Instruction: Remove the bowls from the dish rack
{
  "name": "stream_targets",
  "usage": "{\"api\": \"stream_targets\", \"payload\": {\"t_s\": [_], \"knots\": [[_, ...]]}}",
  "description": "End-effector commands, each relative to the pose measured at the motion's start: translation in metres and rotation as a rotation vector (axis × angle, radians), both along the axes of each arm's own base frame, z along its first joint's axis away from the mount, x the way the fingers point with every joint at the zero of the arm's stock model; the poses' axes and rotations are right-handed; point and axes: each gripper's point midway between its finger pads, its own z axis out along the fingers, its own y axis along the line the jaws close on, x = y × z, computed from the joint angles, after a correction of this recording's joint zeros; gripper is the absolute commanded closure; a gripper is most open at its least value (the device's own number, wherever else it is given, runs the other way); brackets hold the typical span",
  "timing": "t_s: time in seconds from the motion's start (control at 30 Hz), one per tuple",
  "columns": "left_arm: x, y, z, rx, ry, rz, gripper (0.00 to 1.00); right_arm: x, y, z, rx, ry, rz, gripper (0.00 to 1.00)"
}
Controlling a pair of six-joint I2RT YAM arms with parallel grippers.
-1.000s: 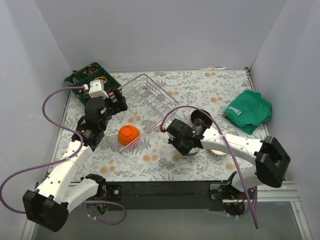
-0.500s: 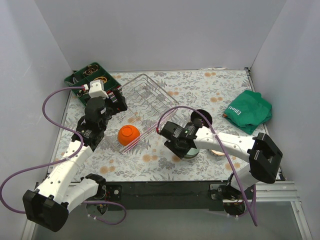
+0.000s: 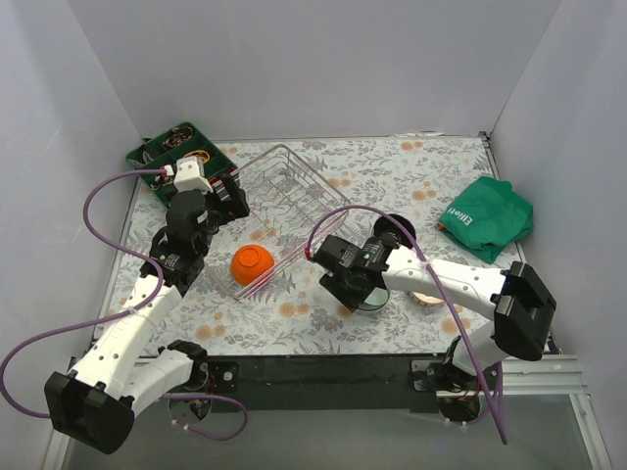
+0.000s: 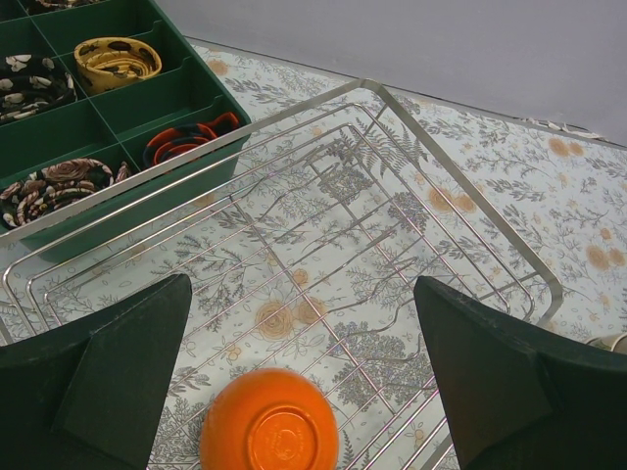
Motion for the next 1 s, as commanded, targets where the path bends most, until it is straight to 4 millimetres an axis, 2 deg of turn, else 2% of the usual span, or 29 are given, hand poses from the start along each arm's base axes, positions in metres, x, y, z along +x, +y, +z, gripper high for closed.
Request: {"api": "stream_targets", "payload": {"t_s": [0.0,0.1,0.23,0.43,0.67,0.8,0.83,0.97], "knots": [[-0.001,0.006,0.0,0.017,-0.003,0.016,0.02,-0.007,0.009,0.022,0.089,0.013,-0.008,0.49],[-0.001,0.005,-0.001,0.018,0.001,0.013,0.02,-0.011,0.01,0.023,0.107,0.024,-0.005,0.56],[0.0,0.005,-0.003,0.019,0.006,0.011,0.02,-0.015,0.013,0.018,0.126,0.044,0.004,0.76],[0.001,0.004,-0.006,0.024,0.014,0.011,0.02,-0.013,0.009,0.007,0.106,0.034,-0.004,0.95],[0.002,0.002,-0.011,0.03,0.029,0.001,0.02,-0.01,0.008,-0.007,0.088,0.023,-0.01,0.94],[0.004,-0.004,-0.021,0.027,0.062,-0.024,0.02,-0.005,0.011,-0.004,0.114,-0.009,-0.02,0.85],[0.005,-0.007,-0.021,0.021,0.065,-0.036,0.02,-0.003,0.011,-0.001,0.126,-0.023,-0.022,0.8],[0.001,-0.019,-0.044,-0.005,0.168,-0.082,0.02,0.003,0.015,0.012,0.176,-0.067,-0.02,0.68]]}}
